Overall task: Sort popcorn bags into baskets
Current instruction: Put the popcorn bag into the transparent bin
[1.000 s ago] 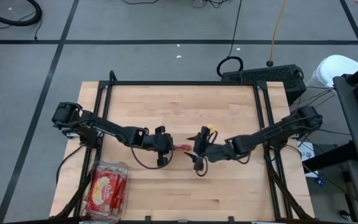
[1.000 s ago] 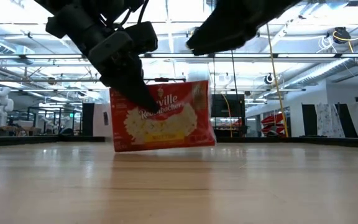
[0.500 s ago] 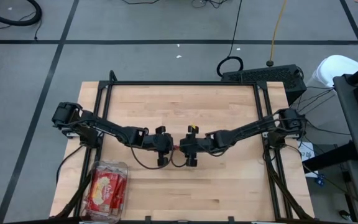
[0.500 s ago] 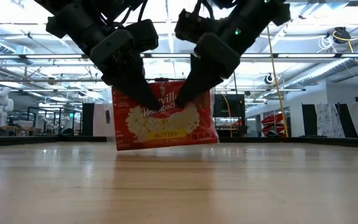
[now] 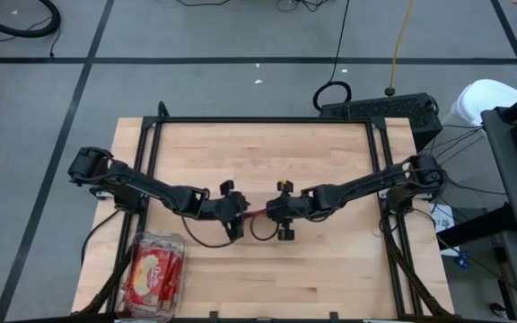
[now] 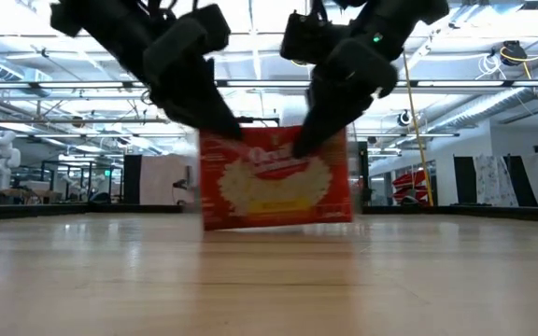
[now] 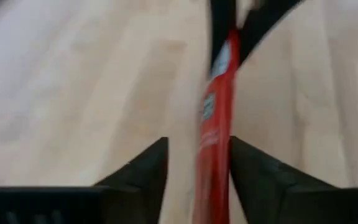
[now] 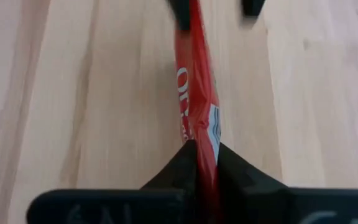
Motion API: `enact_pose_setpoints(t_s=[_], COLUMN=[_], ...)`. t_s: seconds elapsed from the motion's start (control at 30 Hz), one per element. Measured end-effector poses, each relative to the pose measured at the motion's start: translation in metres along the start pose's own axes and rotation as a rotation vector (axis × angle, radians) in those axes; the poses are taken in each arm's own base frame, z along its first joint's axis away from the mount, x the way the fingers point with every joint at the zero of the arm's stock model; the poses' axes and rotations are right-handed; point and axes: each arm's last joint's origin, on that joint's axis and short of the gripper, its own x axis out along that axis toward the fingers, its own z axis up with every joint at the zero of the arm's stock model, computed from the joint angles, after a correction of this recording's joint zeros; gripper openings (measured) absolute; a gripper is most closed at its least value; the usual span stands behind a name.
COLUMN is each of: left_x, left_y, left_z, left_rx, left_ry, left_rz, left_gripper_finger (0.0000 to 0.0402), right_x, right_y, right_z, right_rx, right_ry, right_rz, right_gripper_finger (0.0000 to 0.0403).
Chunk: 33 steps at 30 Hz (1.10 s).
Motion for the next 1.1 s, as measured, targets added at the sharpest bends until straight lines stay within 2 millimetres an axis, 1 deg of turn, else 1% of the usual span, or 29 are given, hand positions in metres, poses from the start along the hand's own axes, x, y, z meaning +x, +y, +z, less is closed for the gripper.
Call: enact_pose_setpoints(t_s=[0.1,0.2,0.3,0.4,0.5,0.63,0.77,0.9,1.0,1.1], left_x=[-0.018,-0.041,-0.057,-0.069,-0.073,-0.08,-0.086,-0.089,-0.088,-0.087], left_y=[0.001,-0.001,-0.007,-0.016,-0.024,-0.035,-0.044,-0.046,-0.043,-0.039], left_z=[0.0,0.004,0.003,0.004,0.008,0.009,0.007,0.009,0.017,0.028], left_rx=[-0.05,-0.107,-0.096,-0.081,-0.077,-0.093,-0.097,-0.111,-0.143,-0.144], left_ry=[-0.005,-0.054,-0.092,-0.15,-0.214,-0.288,-0.344,-0.38,-0.424,-0.475], left_rz=[0.108,0.183,0.225,0.22,0.216,0.233,0.269,0.28,0.276,0.254], left_gripper_finger=[0.0206,0.0229,0.0233,0.0234,0.0234,0.0234,0.0234,0.0234,0.0234,0.0234], right_x=[-0.013,-0.031,-0.048,-0.058,-0.061,-0.062,-0.066,-0.072,-0.081,-0.086], right_y=[-0.003,-0.007,-0.011,-0.014,-0.016,-0.011,-0.008,-0.004,-0.004,-0.005], right_z=[-0.005,-0.012,-0.021,-0.03,-0.04,-0.053,-0.063,-0.063,-0.058,-0.055], right_rx=[0.04,0.095,0.177,0.291,0.363,0.406,0.425,0.411,0.385,0.358], right_ry=[0.053,0.046,-0.079,-0.263,-0.441,-0.689,-0.85,-0.946,-1.043,-1.101], right_rz=[-0.008,-0.007,-0.001,0.0,0.041,0.084,0.081,0.043,0.042,0.026], right_gripper_finger=[0.0019,0.001,0.0007,0.0013,0.0017,0.0015,0.0014,0.0014,0.0014,0.0014])
